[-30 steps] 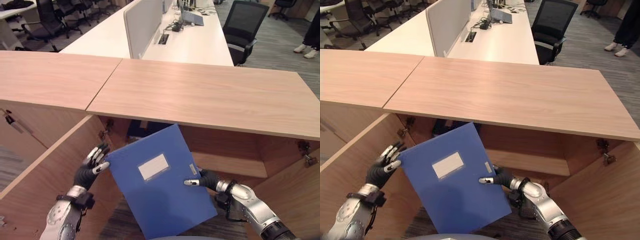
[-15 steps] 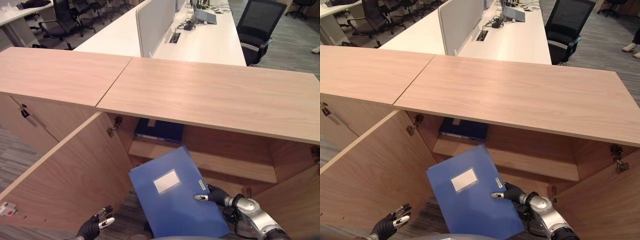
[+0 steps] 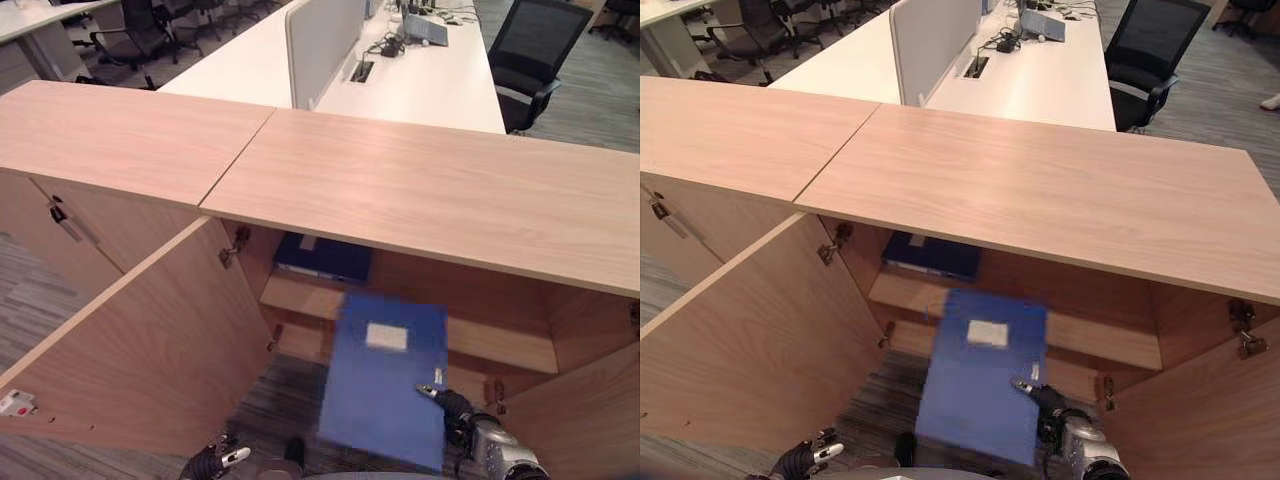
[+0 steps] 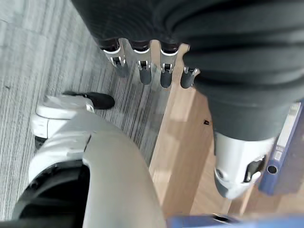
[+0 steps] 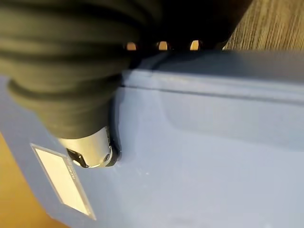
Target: Put the empty folder in the office cabinet
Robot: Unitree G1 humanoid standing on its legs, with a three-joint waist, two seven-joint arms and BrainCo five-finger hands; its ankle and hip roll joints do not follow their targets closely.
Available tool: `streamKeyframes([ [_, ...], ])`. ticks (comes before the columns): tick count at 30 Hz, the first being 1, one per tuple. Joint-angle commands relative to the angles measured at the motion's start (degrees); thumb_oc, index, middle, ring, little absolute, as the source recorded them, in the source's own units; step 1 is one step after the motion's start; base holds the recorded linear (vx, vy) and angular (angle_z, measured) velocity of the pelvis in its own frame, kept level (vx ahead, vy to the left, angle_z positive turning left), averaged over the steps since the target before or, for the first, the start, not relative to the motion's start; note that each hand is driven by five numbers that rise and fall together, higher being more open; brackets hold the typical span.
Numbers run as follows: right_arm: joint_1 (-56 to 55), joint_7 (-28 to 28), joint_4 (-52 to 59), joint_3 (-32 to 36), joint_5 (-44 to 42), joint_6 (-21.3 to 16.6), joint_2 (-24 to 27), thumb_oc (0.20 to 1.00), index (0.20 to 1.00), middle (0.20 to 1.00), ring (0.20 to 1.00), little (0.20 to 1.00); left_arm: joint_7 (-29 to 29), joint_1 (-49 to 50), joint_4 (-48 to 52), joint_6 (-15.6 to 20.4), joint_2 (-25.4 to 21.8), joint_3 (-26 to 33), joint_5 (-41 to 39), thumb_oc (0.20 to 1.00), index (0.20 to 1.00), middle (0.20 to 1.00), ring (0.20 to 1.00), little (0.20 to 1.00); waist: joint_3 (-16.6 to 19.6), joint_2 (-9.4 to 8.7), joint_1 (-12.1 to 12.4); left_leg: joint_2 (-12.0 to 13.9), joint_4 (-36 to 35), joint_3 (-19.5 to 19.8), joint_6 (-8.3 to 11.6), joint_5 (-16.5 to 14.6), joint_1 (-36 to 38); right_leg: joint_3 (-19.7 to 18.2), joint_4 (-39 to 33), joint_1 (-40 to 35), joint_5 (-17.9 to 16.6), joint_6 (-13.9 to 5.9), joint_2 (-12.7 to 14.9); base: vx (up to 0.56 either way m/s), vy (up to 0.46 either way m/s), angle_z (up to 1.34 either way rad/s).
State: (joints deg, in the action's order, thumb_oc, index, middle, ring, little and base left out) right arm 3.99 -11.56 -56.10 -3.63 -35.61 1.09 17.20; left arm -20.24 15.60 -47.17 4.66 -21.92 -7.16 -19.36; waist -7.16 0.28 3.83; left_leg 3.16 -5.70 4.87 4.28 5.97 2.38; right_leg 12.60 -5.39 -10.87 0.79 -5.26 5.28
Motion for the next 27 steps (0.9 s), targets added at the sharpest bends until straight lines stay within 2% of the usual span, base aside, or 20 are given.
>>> streamKeyframes([
  [1,8.9,3.2,-1.4,6.0,-15.6,-6.2,0.8,0.2,0.2,0.2,0.2,0.2,-0.1,-2.3,2.8,1.8,-1.3,-4.0,1.2,1.0,1.0,1.0,1.0,1.0,-2.3,1.1,2.5,1.6,0.7,-0.7,0.51,-5.8,3.0,2.7,3.1,3.3,1.4,-3.4,2.1,0.01,-0.008,0.09],
  [9,13.8,7.3,-6.8,16.5,-30.7,-10.0,2.8,0.2,0.2,0.2,0.2,0.2,-0.4,-1.4,3.1,1.5,-2.6,-6.5,3.1,1.0,1.0,1.0,1.0,1.0,-1.9,2.5,3.0,1.2,0.7,-0.2,0.46,-6.2,3.0,3.0,3.0,2.9,2.0,-3.51,2.2,0.03,-0.002,0.03],
  [13,15.8,8.9,-8.8,18.7,-34.3,-11.3,4.0,0.2,0.2,0.2,0.2,0.2,0.9,-2.0,2.3,1.5,-2.2,-7.0,2.8,1.0,1.0,1.0,1.0,1.0,-2.2,3.08,3.2,1.1,0.7,0.3,0.46,-6.2,2.7,3.4,3.3,3.2,2.2,-3.6,2.3,-0.01,0.003,0.01],
  [14,18.1,10.4,-9.9,19.9,-36.6,-12.2,4.7,0.2,0.2,0.2,0.2,0.2,2.1,-2.6,2.3,1.6,-1.7,-7.7,2.2,1.0,1.0,1.0,1.0,1.0,-2.9,4.04,3.6,0.8,0.7,0.7,0.43,-5.9,2.1,3.7,3.7,4.1,2.3,-3.63,2.6,-0.04,0.016,0.07],
  [17,19.9,11.3,-10.5,21.0,-38.7,-13.0,5.5,0.2,0.2,0.2,0.2,0.2,3.5,-3.2,2.7,2.2,-1.6,-8.1,2.6,1.0,1.0,1.0,1.0,1.0,-3.5,4.81,3.9,0.8,0.7,1.1,0.39,-5.7,1.5,4.0,4.1,4.7,2.4,-3.66,2.7,-0.03,0.006,0.06],
  [20,24.1,12.9,-11.7,21.9,-40.9,-14.4,7.6,0.2,0.2,0.2,0.2,0.2,6.4,-4.6,3.5,3.0,-1.3,-8.9,3.0,1.0,1.0,1.0,1.0,1.0,-5.2,6.48,4.9,0.4,0.9,1.8,0.35,-5.1,0.1,4.4,5.0,6.4,2.7,-3.68,2.9,-0.07,0.008,0.11],
  [27,34.2,15.0,-13.5,22.4,-43.6,-16.1,14.3,0.2,0.2,0.2,0.2,0.2,8.2,-7.8,5.2,3.6,-1.4,-11.6,1.9,1.0,1.0,1.0,1.0,1.0,-9.0,11.27,6.2,-0.1,1.6,3.1,0.26,-3.4,-4.1,4.7,10.7,12.9,4.0,-3.61,4.4,-0.09,0.022,0.13],
])
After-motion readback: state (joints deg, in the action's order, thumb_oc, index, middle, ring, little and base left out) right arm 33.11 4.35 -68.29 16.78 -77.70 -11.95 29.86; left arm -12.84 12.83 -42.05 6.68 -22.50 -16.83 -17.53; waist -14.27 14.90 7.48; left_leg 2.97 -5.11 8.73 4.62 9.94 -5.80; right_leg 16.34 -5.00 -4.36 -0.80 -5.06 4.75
